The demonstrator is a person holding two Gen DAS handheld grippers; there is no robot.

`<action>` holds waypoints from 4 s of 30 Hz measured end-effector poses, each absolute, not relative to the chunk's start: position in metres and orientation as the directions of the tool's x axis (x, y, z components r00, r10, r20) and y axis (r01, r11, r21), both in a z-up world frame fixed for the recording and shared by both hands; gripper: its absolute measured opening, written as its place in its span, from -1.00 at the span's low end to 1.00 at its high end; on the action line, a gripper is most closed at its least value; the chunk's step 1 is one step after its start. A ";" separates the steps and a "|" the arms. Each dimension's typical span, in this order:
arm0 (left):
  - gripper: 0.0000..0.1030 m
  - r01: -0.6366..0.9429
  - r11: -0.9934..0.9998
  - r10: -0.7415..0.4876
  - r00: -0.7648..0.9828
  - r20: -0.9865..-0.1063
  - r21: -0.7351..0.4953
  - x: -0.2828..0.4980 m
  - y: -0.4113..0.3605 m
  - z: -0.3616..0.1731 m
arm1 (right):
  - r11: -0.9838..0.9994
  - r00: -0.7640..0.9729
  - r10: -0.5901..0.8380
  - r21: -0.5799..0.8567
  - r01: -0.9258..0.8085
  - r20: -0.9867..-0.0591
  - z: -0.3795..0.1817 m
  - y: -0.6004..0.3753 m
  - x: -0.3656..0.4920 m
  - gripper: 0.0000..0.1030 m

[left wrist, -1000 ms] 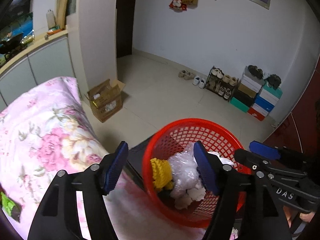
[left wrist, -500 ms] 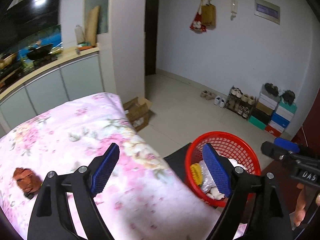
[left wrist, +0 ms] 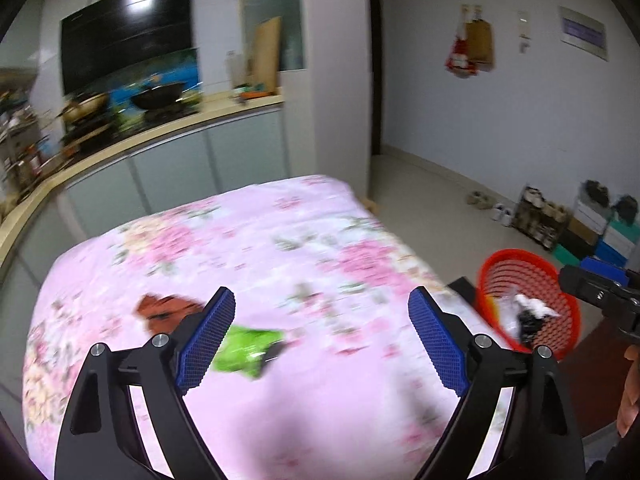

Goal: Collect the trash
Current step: 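Move both tools back over the brown cloth and green packet, then grasp the brown cloth with the left tool while the right tool grasps the green packet, then lift the brown cloth and green packet and carry both over the red basket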

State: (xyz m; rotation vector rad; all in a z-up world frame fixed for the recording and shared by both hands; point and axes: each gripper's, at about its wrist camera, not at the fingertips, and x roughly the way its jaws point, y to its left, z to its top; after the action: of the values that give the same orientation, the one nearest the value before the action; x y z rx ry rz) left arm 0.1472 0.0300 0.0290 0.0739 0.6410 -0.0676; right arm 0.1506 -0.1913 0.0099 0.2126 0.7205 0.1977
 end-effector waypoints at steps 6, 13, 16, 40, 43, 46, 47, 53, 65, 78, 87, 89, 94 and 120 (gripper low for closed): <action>0.69 -0.073 0.996 0.083 0.791 -0.606 0.042 0.143 0.102 0.030 | 0.951 0.714 0.305 0.245 -0.190 -0.630 0.015 -0.148 0.157 0.52; 0.69 -0.204 0.978 0.181 0.755 -0.630 0.036 0.159 0.171 0.023 | 0.944 0.693 0.331 0.215 -0.252 -0.641 0.019 -0.108 0.169 0.57; 0.69 -0.194 0.981 0.163 0.735 -0.658 0.026 0.174 0.180 0.011 | 0.942 0.684 0.335 0.208 -0.264 -0.648 0.018 -0.096 0.174 0.57; 0.34 -0.053 0.999 0.030 0.677 -0.735 -0.008 0.239 0.169 -0.059 | 0.934 0.591 0.342 0.194 -0.301 -0.730 -0.024 -0.047 0.215 0.57; 0.12 -0.064 0.998 0.038 0.683 -0.730 -0.008 0.236 0.172 -0.056 | 0.932 0.583 0.343 0.190 -0.309 -0.737 -0.029 -0.041 0.217 0.57; 0.10 -0.071 0.997 0.034 0.694 -0.719 -0.022 0.230 0.179 -0.048 | 0.931 0.578 0.342 0.183 -0.316 -0.741 -0.033 -0.034 0.219 0.57; 0.10 -0.076 0.997 0.038 0.700 -0.713 -0.021 0.227 0.181 -0.045 | 0.930 0.576 0.343 0.182 -0.319 -0.742 -0.034 -0.032 0.220 0.57; 0.04 -0.134 0.990 0.076 0.735 -0.673 -0.034 0.201 0.200 -0.023 | 0.911 0.551 0.378 0.193 -0.365 -0.743 -0.041 -0.006 0.225 0.57; 0.03 -0.218 0.976 0.153 0.764 -0.627 -0.027 0.161 0.228 -0.008 | 0.889 0.480 0.401 0.205 -0.410 -0.780 -0.069 0.049 0.244 0.57; 0.04 -0.253 0.967 0.191 0.765 -0.615 -0.013 0.143 0.235 -0.005 | 0.897 0.472 0.365 0.167 -0.410 -0.803 -0.081 0.054 0.247 0.03; 0.04 -0.272 0.962 0.223 0.768 -0.601 0.010 0.131 0.231 0.001 | 0.892 0.489 0.383 0.178 -0.415 -0.784 -0.071 0.043 0.238 -0.15; 0.04 -0.278 0.960 0.232 0.773 -0.591 0.013 0.127 0.231 0.005 | 0.894 0.509 0.385 0.174 -0.414 -0.770 -0.063 0.039 0.235 -0.15; 0.04 -0.293 0.956 0.255 0.789 -0.559 0.022 0.116 0.227 0.020 | 0.894 0.575 0.396 0.157 -0.420 -0.716 -0.032 0.028 0.224 -0.14; 0.04 -0.277 0.960 0.273 0.903 -0.331 0.035 0.056 0.165 0.111 | 0.881 0.765 0.465 0.145 -0.451 -0.446 0.092 -0.042 0.144 -0.14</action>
State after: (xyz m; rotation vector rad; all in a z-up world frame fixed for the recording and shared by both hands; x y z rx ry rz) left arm 0.0555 0.1647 0.1106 -0.0132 0.3403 0.2840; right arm 0.1438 -0.0418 0.0920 0.0296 0.4923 0.4978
